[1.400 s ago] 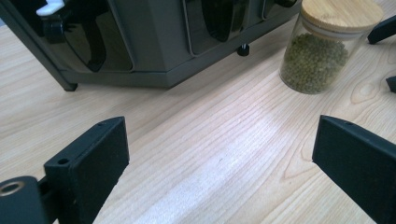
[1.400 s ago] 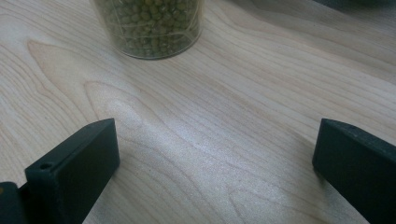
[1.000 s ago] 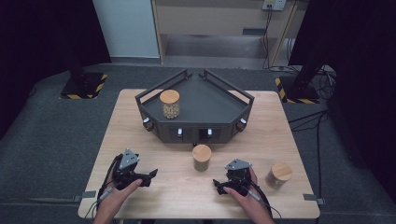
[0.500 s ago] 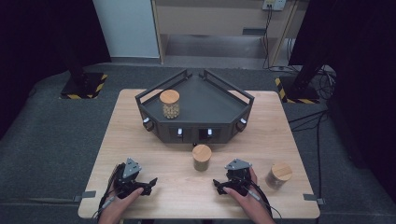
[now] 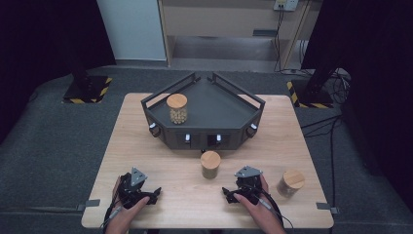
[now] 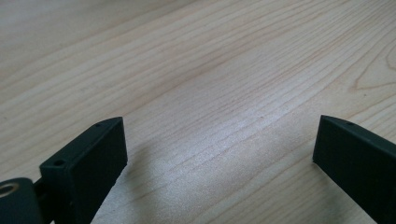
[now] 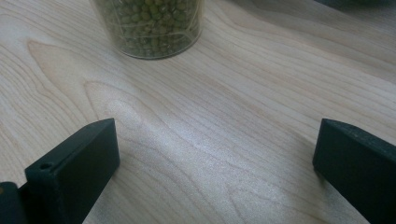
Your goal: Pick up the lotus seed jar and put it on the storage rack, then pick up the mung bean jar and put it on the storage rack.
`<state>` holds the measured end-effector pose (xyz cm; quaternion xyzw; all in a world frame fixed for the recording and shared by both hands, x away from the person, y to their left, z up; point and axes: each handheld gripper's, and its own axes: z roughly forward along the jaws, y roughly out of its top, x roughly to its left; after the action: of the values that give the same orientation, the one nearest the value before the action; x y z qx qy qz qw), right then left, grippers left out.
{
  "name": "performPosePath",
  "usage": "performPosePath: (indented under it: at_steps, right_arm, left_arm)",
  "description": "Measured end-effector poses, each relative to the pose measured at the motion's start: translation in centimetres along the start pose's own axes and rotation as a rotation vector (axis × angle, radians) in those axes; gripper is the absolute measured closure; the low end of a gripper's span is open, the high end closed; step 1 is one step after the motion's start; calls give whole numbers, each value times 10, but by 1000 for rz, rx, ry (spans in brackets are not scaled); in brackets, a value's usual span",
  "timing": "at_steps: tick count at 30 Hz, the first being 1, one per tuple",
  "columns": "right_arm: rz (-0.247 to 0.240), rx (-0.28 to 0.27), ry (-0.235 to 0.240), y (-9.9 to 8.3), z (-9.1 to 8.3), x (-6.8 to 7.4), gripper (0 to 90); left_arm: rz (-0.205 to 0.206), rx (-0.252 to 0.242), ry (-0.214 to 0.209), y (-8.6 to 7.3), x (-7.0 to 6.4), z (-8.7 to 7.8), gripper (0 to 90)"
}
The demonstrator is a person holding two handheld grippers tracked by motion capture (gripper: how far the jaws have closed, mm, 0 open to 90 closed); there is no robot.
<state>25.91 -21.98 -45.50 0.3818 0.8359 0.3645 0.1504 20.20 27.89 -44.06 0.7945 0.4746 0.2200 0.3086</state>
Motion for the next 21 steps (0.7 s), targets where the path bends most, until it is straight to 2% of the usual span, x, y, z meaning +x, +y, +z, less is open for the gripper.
performPosePath:
  at_steps: [6, 16, 19, 21]
  right_arm:
    - [2, -1, -4, 0, 0, 1, 6]
    - [8, -1, -2, 0, 0, 0, 7]
    - [24, -10, 11, -2, -1, -3, 7]
    - [18, -5, 22, -1, -1, -6, 9]
  left_arm:
    - [-36, 5, -19, 3, 7, 5, 1]
    - [-34, 7, -26, 4, 9, 7, 0]
    - [-38, 7, -21, 5, 8, 7, 0]
    - [-37, 7, -23, 5, 9, 7, 0]
